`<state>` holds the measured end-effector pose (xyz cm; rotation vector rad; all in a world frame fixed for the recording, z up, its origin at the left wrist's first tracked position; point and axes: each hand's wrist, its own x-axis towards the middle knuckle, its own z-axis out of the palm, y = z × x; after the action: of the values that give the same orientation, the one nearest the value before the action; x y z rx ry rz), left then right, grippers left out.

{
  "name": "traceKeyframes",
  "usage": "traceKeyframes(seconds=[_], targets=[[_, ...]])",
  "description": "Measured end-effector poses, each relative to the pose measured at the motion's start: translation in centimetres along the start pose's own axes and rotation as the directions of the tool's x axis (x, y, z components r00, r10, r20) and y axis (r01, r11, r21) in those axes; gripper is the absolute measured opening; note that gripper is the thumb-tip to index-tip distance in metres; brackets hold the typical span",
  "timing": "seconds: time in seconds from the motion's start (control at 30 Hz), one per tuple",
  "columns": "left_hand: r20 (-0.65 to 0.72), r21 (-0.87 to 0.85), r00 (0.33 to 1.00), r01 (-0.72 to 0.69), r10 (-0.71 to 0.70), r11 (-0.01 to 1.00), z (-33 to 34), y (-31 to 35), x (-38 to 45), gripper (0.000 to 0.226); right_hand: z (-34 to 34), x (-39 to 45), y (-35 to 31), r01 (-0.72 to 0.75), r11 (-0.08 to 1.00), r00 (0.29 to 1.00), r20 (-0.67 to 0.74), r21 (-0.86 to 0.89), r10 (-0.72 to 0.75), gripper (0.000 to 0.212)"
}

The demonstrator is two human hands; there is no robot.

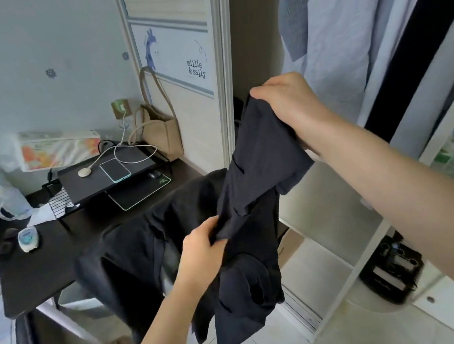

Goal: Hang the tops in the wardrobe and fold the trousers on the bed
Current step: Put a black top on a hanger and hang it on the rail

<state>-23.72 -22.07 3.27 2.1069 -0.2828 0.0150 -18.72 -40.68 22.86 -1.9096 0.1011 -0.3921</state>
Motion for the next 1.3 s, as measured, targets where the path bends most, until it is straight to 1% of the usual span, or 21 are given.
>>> traceKeyframes(seconds=[0.03,0.1,0.17,0.23,0.3,0.43,0.57,0.6,0.67,0.7,0.77,0.8,0.87,0.93,0.97,1.03,1.1,1.17,1.2,1.23,1.3], targets=[[-0.04,-0.018,0.997,0.059,-0.06,0.998,-0.8,-0.4,0.5,0.015,-0.4,0.3,0.1,-0.006,1.0,1.0,-0.008,-0.005,0.006,0.009],[-0.079,-0.022,0.991,0.105,-0.107,0.994,-2.7,-1.1,1.3,0.021,-1.2,0.9,0.7,-0.02,0.999,0.999,-0.031,-0.05,0.019,0.01],[-0.119,0.001,0.989,0.086,-0.086,0.996,-4.9,-1.2,2.0,0.026,-2.2,1.6,2.0,-0.045,0.988,0.997,-0.071,-0.149,0.034,0.023],[-0.161,-0.056,0.985,0.055,-0.063,0.997,-6.9,-0.3,2.6,0.024,-3.2,2.2,3.8,-0.064,0.955,0.993,-0.11,-0.29,0.033,0.025],[-0.147,-0.125,0.984,0.08,-0.099,0.989,-8.4,1.4,2.8,0.024,-3.9,2.4,5.7,-0.073,0.892,0.993,-0.117,-0.447,0.022,0.024],[0.03,-0.238,0.982,0.19,-0.188,0.953,-9.3,6.1,3.2,0.02,-3.5,1.2,8.0,0.064,0.782,0.996,0.088,-0.62,-0.011,0.012],[0.052,-0.455,0.967,0.245,-0.249,0.856,-8.8,10.3,4.5,0.017,-1.4,-2.2,7.0,0.278,0.631,0.955,0.28,-0.724,-0.1,0.025],[0.048,-0.506,0.961,0.259,-0.273,0.823,-8.6,10.9,4.9,0.018,-0.8,-3.4,6.3,0.318,0.63,0.943,0.307,-0.709,-0.131,0.025],[0.053,-0.589,0.949,0.282,-0.311,0.757,-8.0,11.3,5.5,0.015,0.3,-5.7,5.3,0.35,0.73,0.922,0.356,-0.587,-0.155,0.019],[0.067,-0.622,0.943,0.294,-0.325,0.726,-7.8,11.4,5.8,0.013,0.8,-6.7,4.9,0.334,0.806,0.911,0.387,-0.489,-0.142,0.018],[0.097,-0.67,0.939,0.306,-0.329,0.676,-7.4,11.3,6.3,0.011,1.6,-8.6,4.5,0.24,0.924,0.881,0.466,-0.297,-0.079,0.034],[0.103,-0.691,0.937,0.309,-0.334,0.653,-7.3,11.2,6.5,0.009,2.1,-9.3,4.6,0.216,0.94,0.863,0.502,-0.264,-0.057,0.045],[0.121,-0.73,0.932,0.317,-0.342,0.606,-7.3,11.0,6.8,0.007,3.0,-9.9,5.6,0.284,0.911,0.861,0.498,-0.298,-0.105,0.056],[0.176,-0.749,0.944,0.312,-0.278,0.584,-7.7,10.9,6.4,0.01,3.7,-9.5,6.6,0.334,0.888,0.906,0.366,-0.316,-0.21,0.035],[0.221,-0.747,0.952,0.305,-0.211,0.591,-7.8,10.9,6.0,0.008,3.8,-9.2,6.7,0.301,0.914,0.93,0.297,-0.273,-0.217,0.027],[0.316,-0.712,0.945,0.296,-0.087,0.636,-7.8,10.5,5.0,0.016,4.0,-8.5,6.6,0.179,0.972,0.967,0.21,-0.154,-0.145,0.03],[0.427,-0.665,0.904,0.318,-0.005,0.676,-7.9,9.8,4.0,0.027,4.4,-8.1,5.9,0.141,0.984,0.977,0.175,-0.106,-0.121,0.024],[0.53,-0.624,0.843,0.318,0.089,0.714,-7.6,9.1,3.1,0.027,4.6,-7.8,5.2,0.143,0.981,0.983,0.132,-0.132,-0.126,0.015],[0.556,-0.585,0.819,0.269,0.138,0.765,-7.4,8.7,2.8,0.023,4.8,-7.5,4.9,0.128,0.981,0.988,0.105,-0.148,-0.114,0.013],[0.551,-0.526,0.82,0.197,0.155,0.827,-7.2,8.4,2.6,0.019,4.9,-7.3,4.6,0.106,0.983,0.992,0.082,-0.153,-0.094,0.01],[0.416,-0.399,0.903,0.074,0.108,0.914,-6.6,7.7,2.8,0.022,5.3,-7.0,3.9,0.065,0.992,0.995,0.082,-0.108,-0.056,0.015]])
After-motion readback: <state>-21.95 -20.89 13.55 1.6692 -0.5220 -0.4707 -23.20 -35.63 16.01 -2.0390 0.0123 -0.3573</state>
